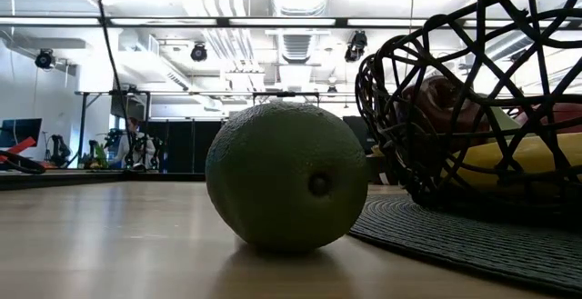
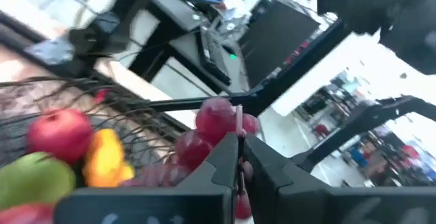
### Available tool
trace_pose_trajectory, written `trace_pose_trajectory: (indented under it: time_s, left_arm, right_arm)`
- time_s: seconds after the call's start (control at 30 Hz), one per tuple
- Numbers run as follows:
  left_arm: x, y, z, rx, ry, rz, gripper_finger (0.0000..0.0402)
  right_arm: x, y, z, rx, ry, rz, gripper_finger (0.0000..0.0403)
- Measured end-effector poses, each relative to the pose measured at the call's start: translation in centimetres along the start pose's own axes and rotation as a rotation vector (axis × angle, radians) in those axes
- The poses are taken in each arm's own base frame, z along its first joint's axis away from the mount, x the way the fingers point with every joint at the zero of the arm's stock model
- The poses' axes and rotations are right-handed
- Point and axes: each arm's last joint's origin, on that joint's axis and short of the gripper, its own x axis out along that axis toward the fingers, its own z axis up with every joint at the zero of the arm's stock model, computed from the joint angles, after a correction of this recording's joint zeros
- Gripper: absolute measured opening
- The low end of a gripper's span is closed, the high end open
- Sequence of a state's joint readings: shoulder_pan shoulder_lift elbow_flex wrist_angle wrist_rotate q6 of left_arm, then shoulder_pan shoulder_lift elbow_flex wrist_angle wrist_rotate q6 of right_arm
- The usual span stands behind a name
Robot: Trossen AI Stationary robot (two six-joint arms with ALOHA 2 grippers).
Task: Build produce basket
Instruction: Put the purple grapes into the black wire basket
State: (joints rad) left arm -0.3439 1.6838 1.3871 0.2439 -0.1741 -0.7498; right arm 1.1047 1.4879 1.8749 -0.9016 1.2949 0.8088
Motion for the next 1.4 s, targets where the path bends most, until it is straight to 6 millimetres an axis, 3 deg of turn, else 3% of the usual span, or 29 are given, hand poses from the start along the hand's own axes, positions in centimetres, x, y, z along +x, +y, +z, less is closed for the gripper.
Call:
trace_pose_trajectory:
  time_s: [0.27,0.5,0.87,1.17,1.4]
  left_arm:
    - [6.3,2.1,-2.7,0.183,0.047,0.012,0.0]
    - [9.3,4.8,-5.0,0.346,0.088,0.049,0.0]
    - [10.7,7.8,-7.8,0.441,0.172,0.105,0.0]
    - [10.5,8.0,-7.6,0.586,0.177,0.145,0.0003]
    - [10.1,8.4,-7.9,0.622,0.241,0.221,0.0061]
  right_arm:
    - [-0.5,0.0,0.1,-0.009,-0.046,-0.031,0.0132]
    - [-0.4,0.0,-0.2,0.012,-0.046,-0.032,0.0132]
    - [-0.4,0.1,-0.2,0.025,-0.047,-0.031,0.0132]
    - [-0.4,0.1,-0.2,0.023,-0.047,-0.031,0.0132]
    - [-0.4,0.1,-0.2,0.023,-0.047,-0.031,0.0132]
